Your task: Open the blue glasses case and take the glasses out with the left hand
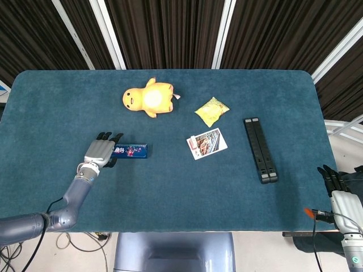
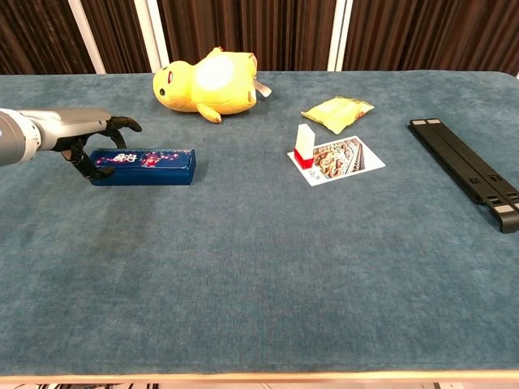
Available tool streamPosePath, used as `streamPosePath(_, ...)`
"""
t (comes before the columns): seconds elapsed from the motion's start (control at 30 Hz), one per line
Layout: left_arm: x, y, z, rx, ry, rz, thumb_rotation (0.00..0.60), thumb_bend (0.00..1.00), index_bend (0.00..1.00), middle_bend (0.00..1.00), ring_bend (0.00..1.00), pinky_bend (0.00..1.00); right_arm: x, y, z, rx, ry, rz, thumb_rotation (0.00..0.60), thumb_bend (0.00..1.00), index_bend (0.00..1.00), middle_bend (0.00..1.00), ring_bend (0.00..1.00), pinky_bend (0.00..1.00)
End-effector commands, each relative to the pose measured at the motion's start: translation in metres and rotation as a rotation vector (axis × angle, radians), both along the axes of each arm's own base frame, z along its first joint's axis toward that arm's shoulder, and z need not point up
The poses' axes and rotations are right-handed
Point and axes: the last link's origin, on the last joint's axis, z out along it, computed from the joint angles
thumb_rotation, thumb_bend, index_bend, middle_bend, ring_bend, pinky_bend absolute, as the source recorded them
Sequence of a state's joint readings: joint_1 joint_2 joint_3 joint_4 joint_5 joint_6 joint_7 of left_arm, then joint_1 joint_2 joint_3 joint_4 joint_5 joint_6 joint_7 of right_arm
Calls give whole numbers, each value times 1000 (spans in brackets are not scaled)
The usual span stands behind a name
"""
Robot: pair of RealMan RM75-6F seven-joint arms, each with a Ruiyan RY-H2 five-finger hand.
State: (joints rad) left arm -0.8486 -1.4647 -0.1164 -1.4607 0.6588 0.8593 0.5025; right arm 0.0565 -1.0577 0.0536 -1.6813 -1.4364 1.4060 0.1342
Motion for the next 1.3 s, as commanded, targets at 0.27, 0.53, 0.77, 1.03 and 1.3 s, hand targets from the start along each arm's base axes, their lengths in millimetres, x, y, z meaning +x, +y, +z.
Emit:
streamPosePath(0.27, 0, 0, -1, 1, -3, 0, 600, 513, 11, 291, 0, 16, 0, 0, 0, -1, 1, 1, 600, 148, 0, 0, 0, 200)
streamPosePath(0.53, -2, 4, -1, 21, -7, 4, 600, 514, 13, 266, 0, 19, 0, 0, 0, 0, 0, -2, 600, 149, 0, 0, 0, 200)
streamPosePath(0.77, -7, 8, -6, 27, 4, 13, 600, 514, 13, 244, 0, 19, 0, 0, 0, 0, 0, -4, 600, 149, 0, 0, 0, 200)
streamPosePath(1.03, -8, 13, -11, 36, 15, 15, 600, 511, 1, 167, 0, 19, 0, 0, 0, -1, 0, -5, 600, 150, 0, 0, 0, 200)
streamPosePath(1.3, -9, 25, -11, 85, 40, 13, 600, 500, 0, 96, 0, 19, 0, 0, 0, 1, -3, -12, 600, 151, 0, 0, 0, 199)
